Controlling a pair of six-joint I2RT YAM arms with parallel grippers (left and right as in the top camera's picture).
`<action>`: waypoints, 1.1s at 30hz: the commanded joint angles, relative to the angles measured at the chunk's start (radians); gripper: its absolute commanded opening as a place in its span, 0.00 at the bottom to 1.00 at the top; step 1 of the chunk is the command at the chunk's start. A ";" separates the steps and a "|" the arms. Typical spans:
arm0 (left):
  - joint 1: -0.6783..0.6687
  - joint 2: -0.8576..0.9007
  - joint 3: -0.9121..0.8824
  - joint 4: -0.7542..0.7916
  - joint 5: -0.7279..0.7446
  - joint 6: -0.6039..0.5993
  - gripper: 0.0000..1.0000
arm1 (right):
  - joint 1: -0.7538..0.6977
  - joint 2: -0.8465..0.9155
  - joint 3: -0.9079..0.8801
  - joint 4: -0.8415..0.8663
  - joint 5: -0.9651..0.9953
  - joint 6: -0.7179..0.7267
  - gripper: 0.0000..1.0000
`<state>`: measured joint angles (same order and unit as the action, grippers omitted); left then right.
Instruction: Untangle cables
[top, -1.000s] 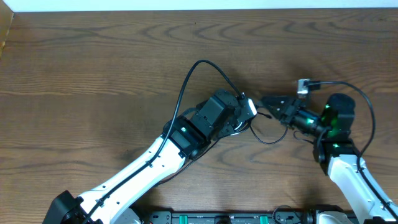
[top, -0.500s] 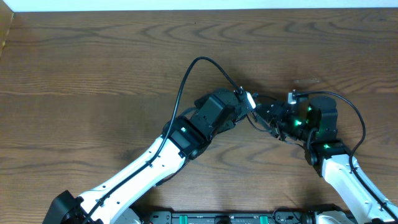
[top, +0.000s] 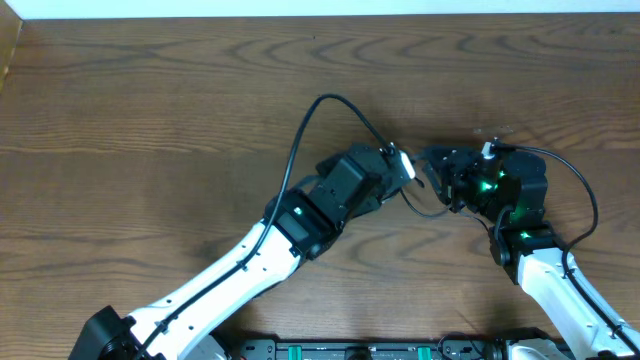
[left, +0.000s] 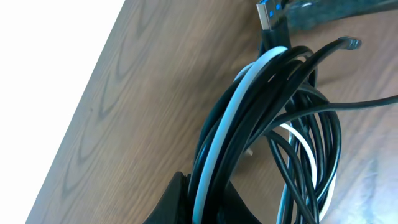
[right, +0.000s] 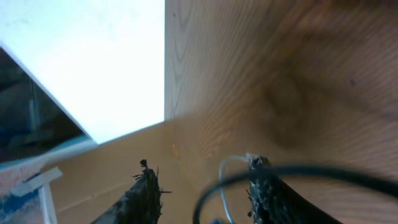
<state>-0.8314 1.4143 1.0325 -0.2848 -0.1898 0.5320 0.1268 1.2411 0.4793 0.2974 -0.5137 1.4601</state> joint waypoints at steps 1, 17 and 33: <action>-0.035 -0.018 0.005 0.006 -0.010 -0.002 0.07 | 0.006 -0.001 0.005 0.003 0.045 0.022 0.42; -0.062 -0.018 0.005 0.005 -0.053 -0.002 0.07 | 0.006 -0.001 0.005 0.005 -0.041 0.036 0.19; -0.062 -0.017 0.005 -0.078 -0.061 -0.002 0.07 | -0.006 -0.001 0.005 0.225 0.108 -0.033 0.01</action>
<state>-0.8928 1.4143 1.0325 -0.3428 -0.2386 0.5316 0.1268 1.2427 0.4747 0.4187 -0.5148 1.4902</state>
